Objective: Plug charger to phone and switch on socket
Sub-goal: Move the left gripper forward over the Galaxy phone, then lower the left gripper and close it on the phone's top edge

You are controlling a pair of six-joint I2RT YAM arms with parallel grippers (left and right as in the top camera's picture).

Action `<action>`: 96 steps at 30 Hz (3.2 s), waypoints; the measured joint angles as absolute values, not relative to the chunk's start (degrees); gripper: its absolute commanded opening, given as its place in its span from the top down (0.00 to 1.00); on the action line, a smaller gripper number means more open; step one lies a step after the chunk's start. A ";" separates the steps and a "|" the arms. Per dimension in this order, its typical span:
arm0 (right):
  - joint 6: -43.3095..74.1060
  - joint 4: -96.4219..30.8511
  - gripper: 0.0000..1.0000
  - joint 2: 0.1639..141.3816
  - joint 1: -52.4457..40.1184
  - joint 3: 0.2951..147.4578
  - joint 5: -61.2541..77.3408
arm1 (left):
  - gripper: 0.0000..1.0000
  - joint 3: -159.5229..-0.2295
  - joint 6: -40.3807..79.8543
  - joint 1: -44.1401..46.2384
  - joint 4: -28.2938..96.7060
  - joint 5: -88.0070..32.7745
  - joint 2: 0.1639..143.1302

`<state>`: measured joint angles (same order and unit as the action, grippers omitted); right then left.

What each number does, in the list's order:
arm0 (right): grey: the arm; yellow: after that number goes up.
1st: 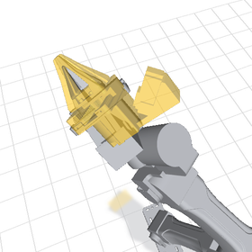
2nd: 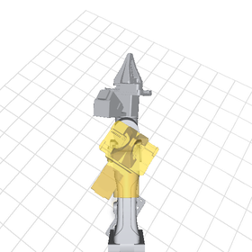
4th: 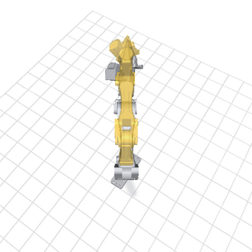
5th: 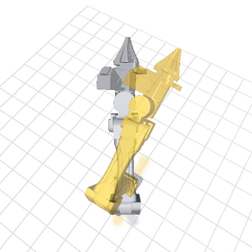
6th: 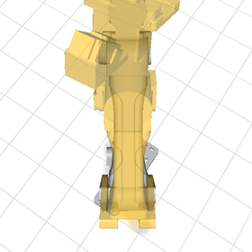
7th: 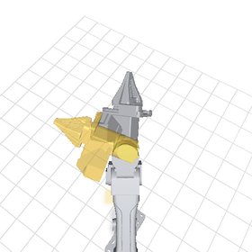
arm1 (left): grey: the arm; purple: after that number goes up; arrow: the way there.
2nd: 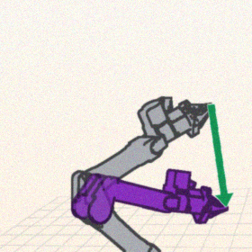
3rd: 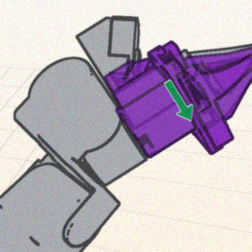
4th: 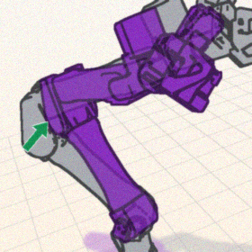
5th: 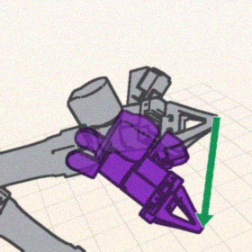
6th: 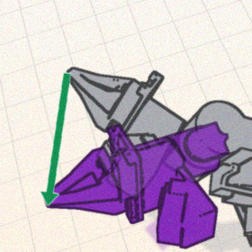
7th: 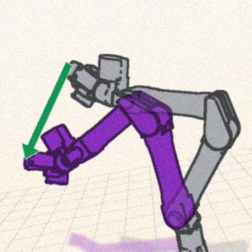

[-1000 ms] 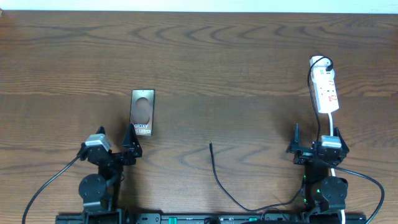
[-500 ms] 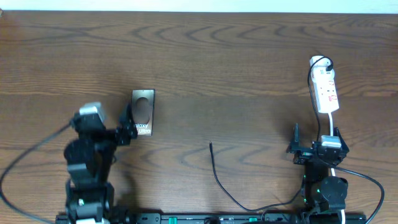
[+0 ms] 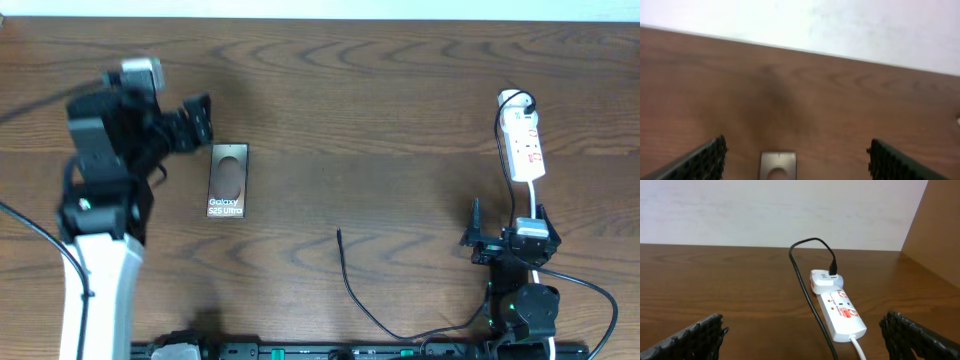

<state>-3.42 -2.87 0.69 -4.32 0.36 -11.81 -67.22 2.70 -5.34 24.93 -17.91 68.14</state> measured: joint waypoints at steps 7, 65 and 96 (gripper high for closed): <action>-3.42 -2.90 0.01 0.69 -4.32 0.36 -11.79 | 0.11 -87.70 -2.42 -5.32 44.12 -17.96 76.58; -3.40 -2.90 0.01 0.69 -4.32 0.36 -11.79 | 0.00 -90.26 -2.96 -1.39 57.10 -10.11 114.37; -3.40 -2.90 0.01 0.69 -4.32 0.36 -11.79 | 0.00 -78.35 -3.27 4.71 49.56 -3.79 114.37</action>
<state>-3.40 -2.90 0.69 -4.32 0.36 -11.79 -78.35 -3.27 4.71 49.56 -3.79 114.37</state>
